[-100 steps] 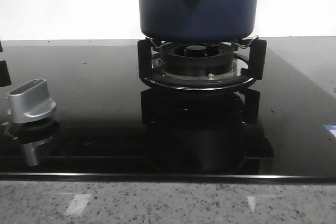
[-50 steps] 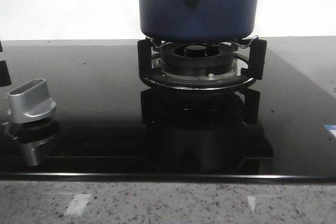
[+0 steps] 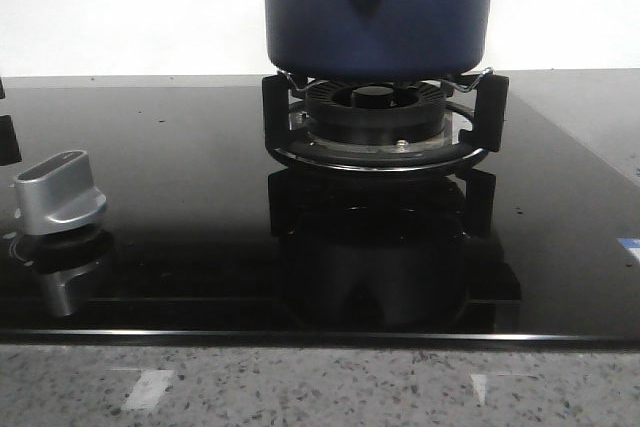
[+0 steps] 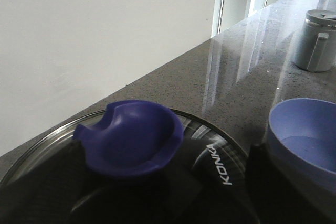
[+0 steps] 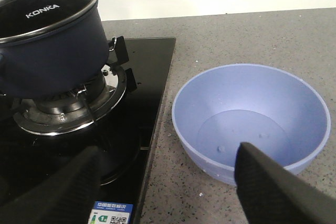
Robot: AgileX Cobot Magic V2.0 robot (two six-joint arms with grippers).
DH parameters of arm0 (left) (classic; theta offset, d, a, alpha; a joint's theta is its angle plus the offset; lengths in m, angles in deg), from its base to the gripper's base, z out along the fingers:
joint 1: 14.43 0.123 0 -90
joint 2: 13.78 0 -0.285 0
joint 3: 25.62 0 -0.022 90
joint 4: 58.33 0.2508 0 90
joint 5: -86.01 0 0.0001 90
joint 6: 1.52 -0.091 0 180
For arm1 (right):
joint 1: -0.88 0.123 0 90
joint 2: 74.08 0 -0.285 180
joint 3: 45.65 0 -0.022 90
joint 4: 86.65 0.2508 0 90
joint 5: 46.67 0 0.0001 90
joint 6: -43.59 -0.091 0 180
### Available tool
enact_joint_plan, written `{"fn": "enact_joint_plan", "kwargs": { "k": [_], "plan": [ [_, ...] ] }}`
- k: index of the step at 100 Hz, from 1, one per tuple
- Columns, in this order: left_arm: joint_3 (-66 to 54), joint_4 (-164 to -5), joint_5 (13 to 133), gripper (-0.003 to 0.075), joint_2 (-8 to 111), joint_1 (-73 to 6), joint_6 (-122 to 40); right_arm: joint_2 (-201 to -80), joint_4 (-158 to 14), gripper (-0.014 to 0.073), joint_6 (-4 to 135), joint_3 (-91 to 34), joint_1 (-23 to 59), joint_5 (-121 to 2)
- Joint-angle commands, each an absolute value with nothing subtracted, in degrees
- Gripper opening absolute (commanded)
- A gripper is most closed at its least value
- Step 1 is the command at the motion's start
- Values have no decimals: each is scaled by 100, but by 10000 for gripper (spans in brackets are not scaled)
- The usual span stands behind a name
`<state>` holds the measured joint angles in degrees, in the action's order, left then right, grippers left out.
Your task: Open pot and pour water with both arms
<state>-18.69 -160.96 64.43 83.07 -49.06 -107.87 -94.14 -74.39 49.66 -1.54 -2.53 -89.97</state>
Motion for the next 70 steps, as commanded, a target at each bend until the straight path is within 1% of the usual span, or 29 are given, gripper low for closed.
{"fn": "enact_joint_plan", "kwargs": {
  "k": [1, 56, 70],
  "plan": [
    [-2190, -16559, 6268, 550, 8244, -4940, -10814, -9537, -7373, 486, 5037, -325, -246, -8599],
    [-2633, -16559, 6226, 550, 8862, -4940, -10790, -9537, -7373, 486, 5037, -325, -246, -8652],
    [-2770, -16559, 6044, 545, 8924, -4940, -10790, -9537, -7373, 486, 5037, -325, -246, -8652]
  ]
}}
